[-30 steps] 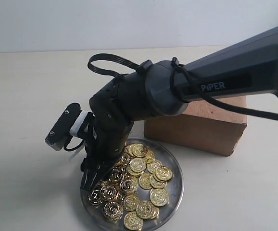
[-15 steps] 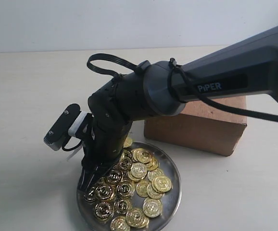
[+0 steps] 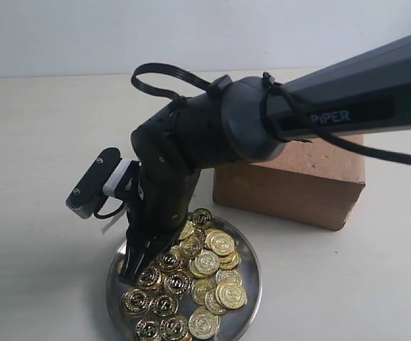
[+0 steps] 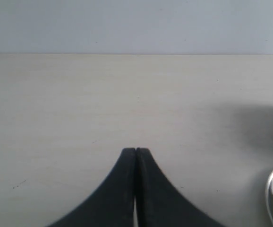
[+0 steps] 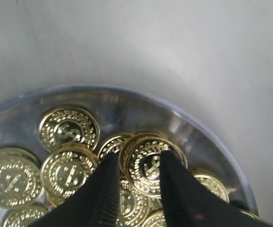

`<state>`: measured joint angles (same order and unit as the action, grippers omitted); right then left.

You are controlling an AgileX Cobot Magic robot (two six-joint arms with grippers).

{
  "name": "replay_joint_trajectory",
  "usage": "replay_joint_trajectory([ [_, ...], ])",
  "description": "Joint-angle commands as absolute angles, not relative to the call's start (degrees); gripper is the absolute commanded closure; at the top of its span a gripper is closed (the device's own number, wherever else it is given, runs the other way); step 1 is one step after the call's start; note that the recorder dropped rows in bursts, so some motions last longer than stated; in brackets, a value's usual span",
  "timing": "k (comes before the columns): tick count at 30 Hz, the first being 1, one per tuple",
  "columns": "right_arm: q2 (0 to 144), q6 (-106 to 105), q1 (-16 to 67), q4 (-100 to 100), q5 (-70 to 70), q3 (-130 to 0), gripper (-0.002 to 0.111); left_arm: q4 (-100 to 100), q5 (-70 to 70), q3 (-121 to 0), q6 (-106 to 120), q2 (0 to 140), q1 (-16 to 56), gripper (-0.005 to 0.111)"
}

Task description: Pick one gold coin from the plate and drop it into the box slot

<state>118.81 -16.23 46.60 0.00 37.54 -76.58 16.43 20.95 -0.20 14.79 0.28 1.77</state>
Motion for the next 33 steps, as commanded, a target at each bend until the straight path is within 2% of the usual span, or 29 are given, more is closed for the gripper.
replay_joint_trajectory([
  [1, 116.7, -16.8, 46.7, 0.0, 40.0, -76.4, 0.08, 16.0, 20.6, 0.0, 14.7, 0.0, 1.7, 0.107],
  [7, 116.6, -16.6, 46.7, 0.5, 39.7, -76.4, 0.079, 16.0, 20.6, 0.0, 14.7, 0.0, 1.7, 0.107],
  [13, 117.7, -13.1, 46.7, 0.0, 36.1, -76.4, 0.052, 16.0, 20.6, 0.0, 14.7, 0.0, 1.7, 0.107],
  [14, 118.3, -10.0, 46.7, -0.6, 35.4, -76.4, 0.05, 16.0, 20.6, 0.0, 14.7, 0.0, 1.7, 0.107],
  [21, 119.4, 10.6, 46.7, -3.6, 34.0, -76.4, 0.055, 16.0, 20.6, 0.0, 14.7, 0.0, 1.7, 0.107],
  [33, 120.2, 10.6, 46.0, -6.1, 32.2, -76.4, 0.055, 16.0, 20.6, 0.0, 14.7, 0.0, 1.7, 0.107],
])
